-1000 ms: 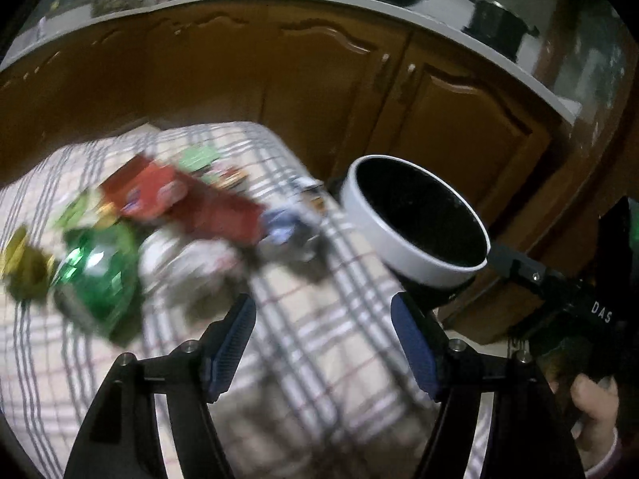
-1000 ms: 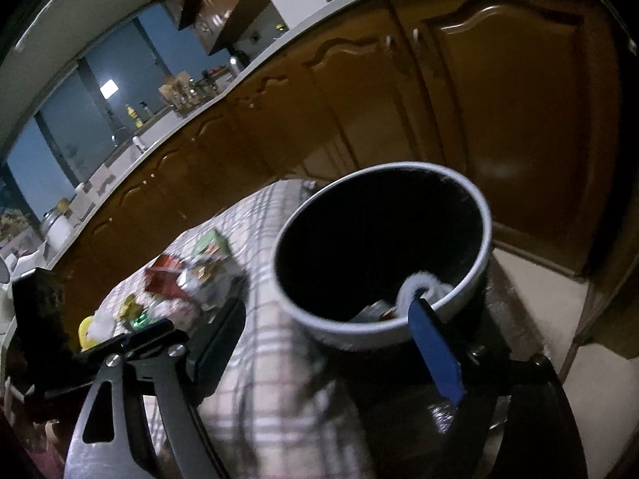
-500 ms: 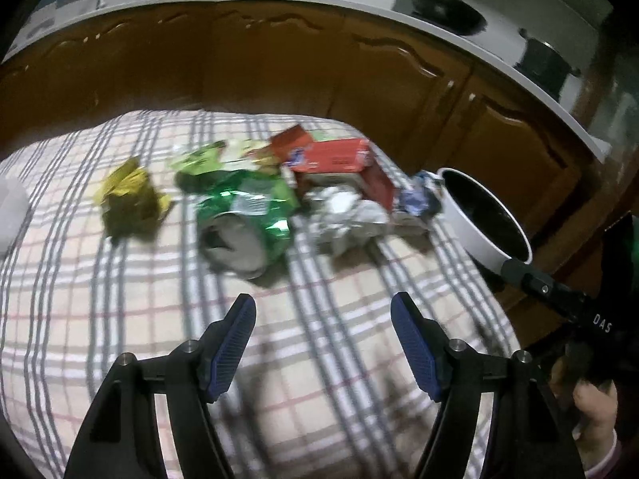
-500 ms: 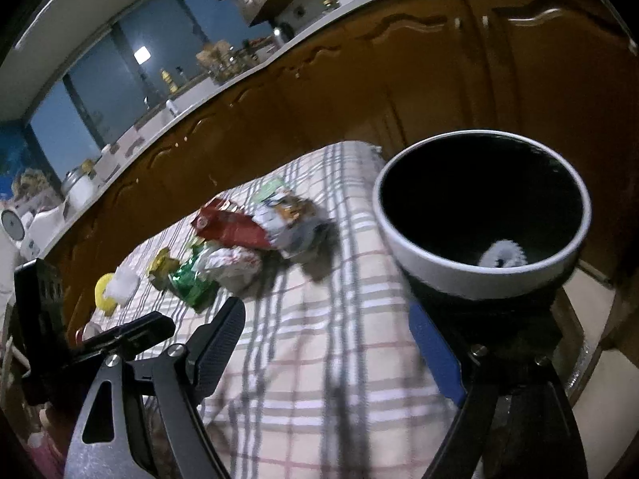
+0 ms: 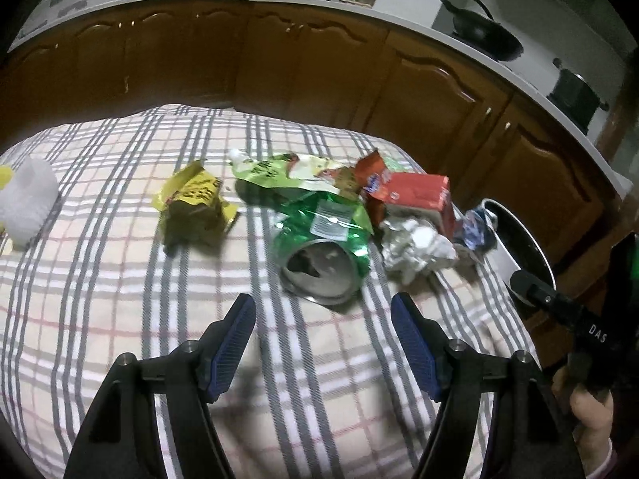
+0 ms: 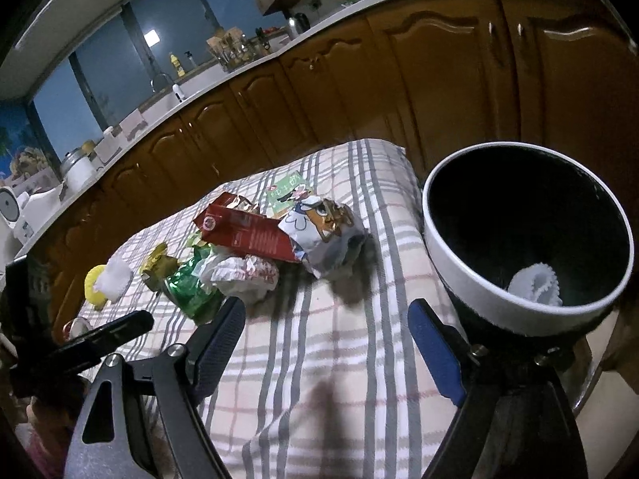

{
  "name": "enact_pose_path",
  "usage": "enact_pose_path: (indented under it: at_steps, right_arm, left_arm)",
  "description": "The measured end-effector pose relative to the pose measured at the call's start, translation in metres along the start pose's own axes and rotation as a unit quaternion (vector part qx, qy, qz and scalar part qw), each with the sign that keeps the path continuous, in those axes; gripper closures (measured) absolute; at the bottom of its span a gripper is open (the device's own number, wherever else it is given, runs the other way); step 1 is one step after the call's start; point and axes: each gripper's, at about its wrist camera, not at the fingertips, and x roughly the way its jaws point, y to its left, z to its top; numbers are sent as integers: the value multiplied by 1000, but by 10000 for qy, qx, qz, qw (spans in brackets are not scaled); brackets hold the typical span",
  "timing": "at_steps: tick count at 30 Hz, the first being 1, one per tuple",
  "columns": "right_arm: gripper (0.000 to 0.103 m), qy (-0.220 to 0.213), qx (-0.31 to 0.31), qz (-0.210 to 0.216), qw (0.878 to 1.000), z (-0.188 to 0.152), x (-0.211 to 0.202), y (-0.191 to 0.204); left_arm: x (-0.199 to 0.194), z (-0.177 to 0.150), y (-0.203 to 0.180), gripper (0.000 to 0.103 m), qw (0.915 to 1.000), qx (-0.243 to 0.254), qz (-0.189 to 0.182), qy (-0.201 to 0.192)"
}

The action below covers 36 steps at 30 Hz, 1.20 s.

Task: Collect trash
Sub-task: 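Grasp white printed carton with right tool while left tool grasps green crushed can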

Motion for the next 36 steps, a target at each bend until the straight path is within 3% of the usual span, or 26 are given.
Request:
enact_pose_path:
  at_steps: [13,16,21,22,24,27,36]
  right_arm:
    - [30,20,1,-13,10000,26,31,-1]
    - [32,39,48,-22,10000,31,40,-5]
    - [50,236,104,19,9997,33,58,-8]
    - [53,259,101,28,9996,33,59,-8]
    - [70,288,77,21,9996,31,60,-7]
    - [78,220,40,-47,9997,29,53,-6]
    - [80,7,72,27,10000,15,19,-5]
  left_arm:
    - [57,42,19,33,9983,-496,-281,145]
    - [77,49,23,32,9973,-592,-299,328]
    - [104,49,21,34,9964,-516,-371,569]
    - [104,48,18,37,9970,-444,-346,527]
    - [103,47,13,53,9966,-377,-532,506]
    - [98,44,5,53,9982,-150,-411,408]
    - [49,14,-3,55,9986,297,-410,149]
